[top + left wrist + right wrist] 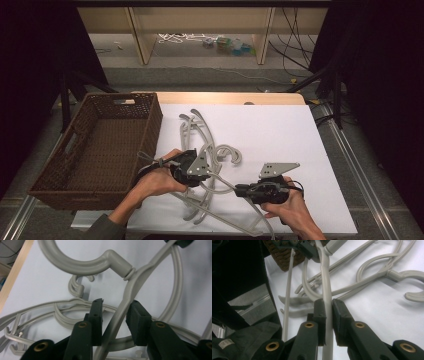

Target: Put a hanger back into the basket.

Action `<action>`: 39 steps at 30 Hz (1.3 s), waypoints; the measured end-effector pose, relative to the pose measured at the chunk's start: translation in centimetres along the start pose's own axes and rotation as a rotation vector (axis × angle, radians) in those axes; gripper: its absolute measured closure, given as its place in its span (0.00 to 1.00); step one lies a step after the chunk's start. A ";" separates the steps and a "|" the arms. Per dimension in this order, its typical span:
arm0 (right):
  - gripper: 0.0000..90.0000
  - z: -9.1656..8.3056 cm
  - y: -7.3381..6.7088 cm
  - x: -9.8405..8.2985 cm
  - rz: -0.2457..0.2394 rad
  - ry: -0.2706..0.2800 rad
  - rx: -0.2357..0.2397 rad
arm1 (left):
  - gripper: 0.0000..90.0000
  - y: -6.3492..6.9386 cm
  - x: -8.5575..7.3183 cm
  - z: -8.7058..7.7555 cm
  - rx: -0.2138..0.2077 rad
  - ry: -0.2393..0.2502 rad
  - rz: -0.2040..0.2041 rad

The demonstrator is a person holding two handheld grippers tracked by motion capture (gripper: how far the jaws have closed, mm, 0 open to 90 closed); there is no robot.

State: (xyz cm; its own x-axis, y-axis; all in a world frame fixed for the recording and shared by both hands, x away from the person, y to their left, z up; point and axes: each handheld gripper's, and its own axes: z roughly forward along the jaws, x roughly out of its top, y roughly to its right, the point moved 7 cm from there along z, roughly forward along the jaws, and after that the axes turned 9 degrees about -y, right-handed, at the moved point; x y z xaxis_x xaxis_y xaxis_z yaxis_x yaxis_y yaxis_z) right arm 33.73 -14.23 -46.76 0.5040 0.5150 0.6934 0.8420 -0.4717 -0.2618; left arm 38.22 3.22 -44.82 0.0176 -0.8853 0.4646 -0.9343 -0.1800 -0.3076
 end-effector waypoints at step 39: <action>0.32 -6.0 1.3 2.2 0.036 0.193 -0.348 | 0.91 -5.6 -2.9 -6.4 0.031 0.062 -0.412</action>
State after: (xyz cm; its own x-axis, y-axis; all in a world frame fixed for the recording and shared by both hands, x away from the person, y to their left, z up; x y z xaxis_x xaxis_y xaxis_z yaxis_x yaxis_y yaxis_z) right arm 34.79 -18.00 -41.54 0.4588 0.3658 0.8097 0.6925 -0.7182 -0.0679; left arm 41.12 9.50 -39.16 0.3654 -0.7095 0.6027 -0.8426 -0.5272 -0.1099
